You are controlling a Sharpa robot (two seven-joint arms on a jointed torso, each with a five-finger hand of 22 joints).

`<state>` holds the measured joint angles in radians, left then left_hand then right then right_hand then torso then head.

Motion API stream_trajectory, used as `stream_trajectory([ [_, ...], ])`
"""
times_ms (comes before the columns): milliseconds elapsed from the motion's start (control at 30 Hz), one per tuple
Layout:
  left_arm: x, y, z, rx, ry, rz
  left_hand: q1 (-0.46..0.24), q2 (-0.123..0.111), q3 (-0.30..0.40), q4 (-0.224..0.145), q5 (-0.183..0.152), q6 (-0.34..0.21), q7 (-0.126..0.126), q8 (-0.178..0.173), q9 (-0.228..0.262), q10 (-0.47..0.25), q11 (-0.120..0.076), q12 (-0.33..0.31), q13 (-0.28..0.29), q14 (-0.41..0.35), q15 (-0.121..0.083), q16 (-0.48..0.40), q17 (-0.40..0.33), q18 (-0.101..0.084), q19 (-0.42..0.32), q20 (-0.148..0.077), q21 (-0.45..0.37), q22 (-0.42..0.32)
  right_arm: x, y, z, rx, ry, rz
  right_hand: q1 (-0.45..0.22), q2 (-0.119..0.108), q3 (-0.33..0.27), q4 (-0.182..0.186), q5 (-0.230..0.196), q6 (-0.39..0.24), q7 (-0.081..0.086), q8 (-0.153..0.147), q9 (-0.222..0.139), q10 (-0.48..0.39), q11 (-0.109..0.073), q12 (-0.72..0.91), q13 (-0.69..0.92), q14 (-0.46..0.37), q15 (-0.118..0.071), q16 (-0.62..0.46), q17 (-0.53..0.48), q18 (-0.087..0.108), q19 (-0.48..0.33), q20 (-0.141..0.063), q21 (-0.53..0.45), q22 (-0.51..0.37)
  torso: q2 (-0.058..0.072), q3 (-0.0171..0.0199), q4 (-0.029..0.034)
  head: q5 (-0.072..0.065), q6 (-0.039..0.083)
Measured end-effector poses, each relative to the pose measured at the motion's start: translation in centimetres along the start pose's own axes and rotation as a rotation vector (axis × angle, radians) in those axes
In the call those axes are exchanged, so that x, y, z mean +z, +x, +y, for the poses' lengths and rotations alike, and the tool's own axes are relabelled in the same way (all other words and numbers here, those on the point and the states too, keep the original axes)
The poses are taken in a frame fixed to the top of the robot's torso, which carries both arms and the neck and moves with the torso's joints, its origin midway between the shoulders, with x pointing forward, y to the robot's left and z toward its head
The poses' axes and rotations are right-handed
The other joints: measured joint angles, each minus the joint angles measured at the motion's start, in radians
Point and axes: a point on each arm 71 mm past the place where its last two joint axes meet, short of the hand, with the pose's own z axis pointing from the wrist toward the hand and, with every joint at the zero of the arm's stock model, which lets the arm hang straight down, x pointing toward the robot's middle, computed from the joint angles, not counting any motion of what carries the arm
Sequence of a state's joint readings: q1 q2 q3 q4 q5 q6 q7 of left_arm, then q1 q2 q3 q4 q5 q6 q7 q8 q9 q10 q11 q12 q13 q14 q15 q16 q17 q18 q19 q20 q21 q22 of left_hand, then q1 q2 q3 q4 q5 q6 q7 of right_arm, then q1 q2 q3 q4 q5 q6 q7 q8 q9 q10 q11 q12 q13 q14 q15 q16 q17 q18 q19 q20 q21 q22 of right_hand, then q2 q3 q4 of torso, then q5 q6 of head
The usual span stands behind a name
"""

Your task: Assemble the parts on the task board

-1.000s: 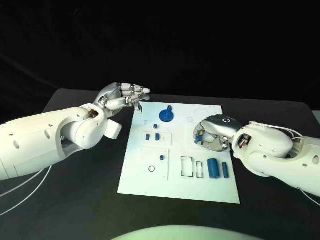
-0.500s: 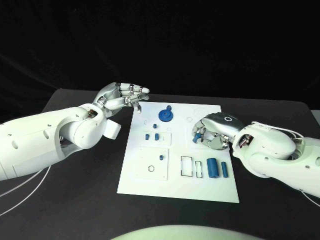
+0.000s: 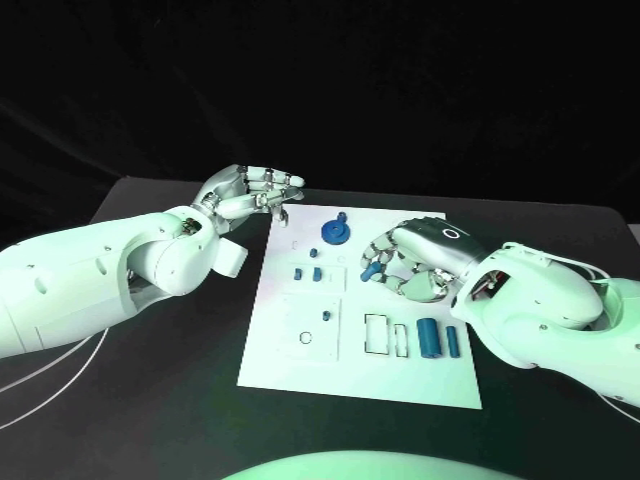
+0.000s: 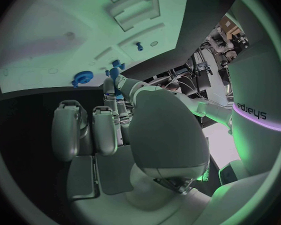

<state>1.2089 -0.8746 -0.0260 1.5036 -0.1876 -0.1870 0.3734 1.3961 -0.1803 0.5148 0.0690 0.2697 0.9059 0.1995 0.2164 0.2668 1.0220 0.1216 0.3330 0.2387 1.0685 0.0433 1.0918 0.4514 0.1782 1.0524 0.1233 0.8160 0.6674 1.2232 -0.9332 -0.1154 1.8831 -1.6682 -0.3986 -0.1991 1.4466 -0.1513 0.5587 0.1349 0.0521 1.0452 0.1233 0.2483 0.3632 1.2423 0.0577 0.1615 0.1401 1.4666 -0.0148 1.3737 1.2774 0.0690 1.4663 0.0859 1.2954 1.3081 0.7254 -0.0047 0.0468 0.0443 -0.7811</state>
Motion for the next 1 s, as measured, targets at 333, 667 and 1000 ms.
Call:
stream_trajectory([
  [333, 0.3, 0.2, 0.1, -0.002, 0.0, 0.005, 0.0, 0.0, 0.0, 0.0, 0.0, 0.0, 0.0, 0.0, 0.0, 0.0, 0.0, 0.0, 0.001, 0.0, 0.0, 0.0, 0.0, 0.0, 0.0, 0.0, 0.0, 0.0, 2.2, 2.6, 5.5, 0.111, -0.126, 0.031, 0.0, 0.0, 0.004, -0.004, 0.0, -0.001, 0.0, 0.0, 0.0, 0.001, 0.001, -0.004, 0.0, 0.0, 0.0, 0.0, -0.003, 0.0, 0.0, 0.0, -0.004, 0.0, 0.0, -0.0006, 0.0034, 0.027, -0.007],
  [667, 0.5, 0.7, 0.1, -0.006, 0.001, 0.015, 0.0, 0.0, 0.0, 0.0, 0.0, 0.0, 0.0, 0.0, 0.0, 0.0, 0.0, 0.0, 0.001, 0.0, 0.0, 0.0, -0.001, 0.0, 0.0, 0.0, 0.0, 0.0, 2.8, 6.2, 6.5, 0.17, -0.129, 0.094, 0.0, 0.0, 0.007, -0.007, 0.0, -0.004, -0.001, 0.004, 0.0, 0.001, 0.002, -0.008, 0.0, 0.0, 0.0, 0.0, -0.006, 0.0, 0.0, 0.0, -0.009, 0.0, 0.001, -0.0031, 0.0045, 0.037, -0.013],
  [1000, 0.5, 0.7, 0.1, -0.006, 0.0, 0.018, 0.0, 0.0, 0.0, 0.0, 0.0, -0.004, -0.004, 0.0, 0.0, 0.0, 0.0, 0.004, 0.001, 0.0, 0.0, 0.0, -0.001, 0.0, 0.0, 0.0, 0.0, 0.0, 3.0, 8.2, 6.4, 0.179, -0.107, 0.143, 0.0, 0.0, 0.007, -0.007, 0.0, -0.007, 0.0, 0.008, 0.0, -0.005, 0.003, -0.008, 0.0, 0.0, 0.0, 0.0, -0.008, 0.0, 0.0, 0.0, -0.009, 0.0, 0.001, -0.0007, 0.004, 0.046, -0.019],
])
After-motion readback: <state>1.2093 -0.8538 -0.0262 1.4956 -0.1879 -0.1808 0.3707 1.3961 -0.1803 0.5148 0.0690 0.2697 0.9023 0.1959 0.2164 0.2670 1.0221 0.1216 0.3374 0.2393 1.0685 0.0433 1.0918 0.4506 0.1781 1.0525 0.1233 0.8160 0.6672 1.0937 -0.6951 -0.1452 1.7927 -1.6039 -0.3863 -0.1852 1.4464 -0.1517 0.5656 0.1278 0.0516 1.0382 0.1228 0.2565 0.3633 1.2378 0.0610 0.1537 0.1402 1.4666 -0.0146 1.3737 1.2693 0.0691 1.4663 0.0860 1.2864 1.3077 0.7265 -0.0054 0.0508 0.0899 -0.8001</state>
